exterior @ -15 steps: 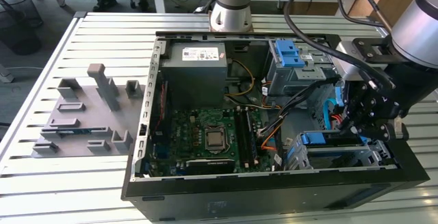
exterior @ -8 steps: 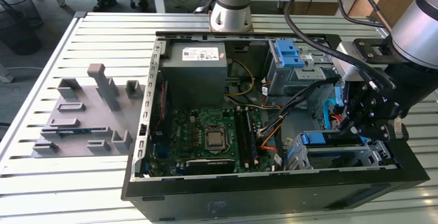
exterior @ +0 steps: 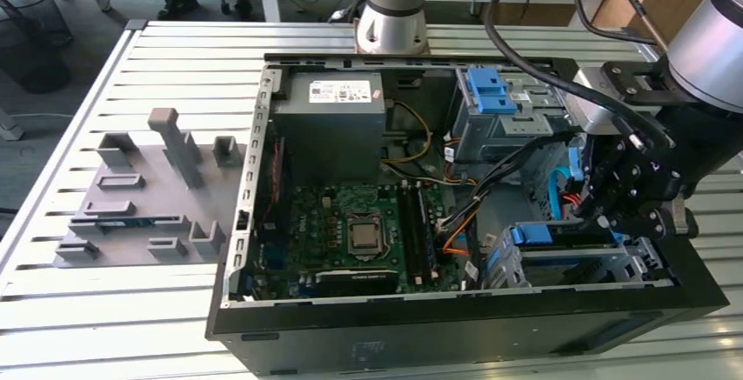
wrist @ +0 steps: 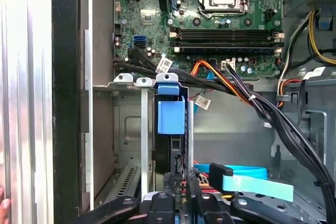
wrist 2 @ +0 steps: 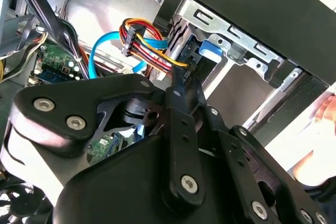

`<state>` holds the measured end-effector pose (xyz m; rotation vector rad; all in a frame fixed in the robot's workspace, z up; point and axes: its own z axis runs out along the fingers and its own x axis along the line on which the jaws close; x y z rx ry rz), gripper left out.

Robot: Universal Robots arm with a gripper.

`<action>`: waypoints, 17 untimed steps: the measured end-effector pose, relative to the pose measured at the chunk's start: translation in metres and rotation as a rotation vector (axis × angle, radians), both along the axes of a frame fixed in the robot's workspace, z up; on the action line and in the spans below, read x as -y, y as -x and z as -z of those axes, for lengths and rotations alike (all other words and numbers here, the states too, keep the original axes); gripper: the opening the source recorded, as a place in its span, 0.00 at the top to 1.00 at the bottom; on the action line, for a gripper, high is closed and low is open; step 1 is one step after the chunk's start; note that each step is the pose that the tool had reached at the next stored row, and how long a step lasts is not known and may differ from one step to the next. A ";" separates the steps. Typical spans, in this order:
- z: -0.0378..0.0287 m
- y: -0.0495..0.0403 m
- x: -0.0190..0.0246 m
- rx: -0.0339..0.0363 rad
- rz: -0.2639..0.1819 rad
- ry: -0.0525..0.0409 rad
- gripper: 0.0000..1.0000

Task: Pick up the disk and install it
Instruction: 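Insert the first disk wire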

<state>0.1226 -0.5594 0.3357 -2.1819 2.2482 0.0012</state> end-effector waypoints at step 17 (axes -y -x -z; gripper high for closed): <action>-0.0003 -0.0059 0.0000 -0.0004 0.000 -0.0006 0.89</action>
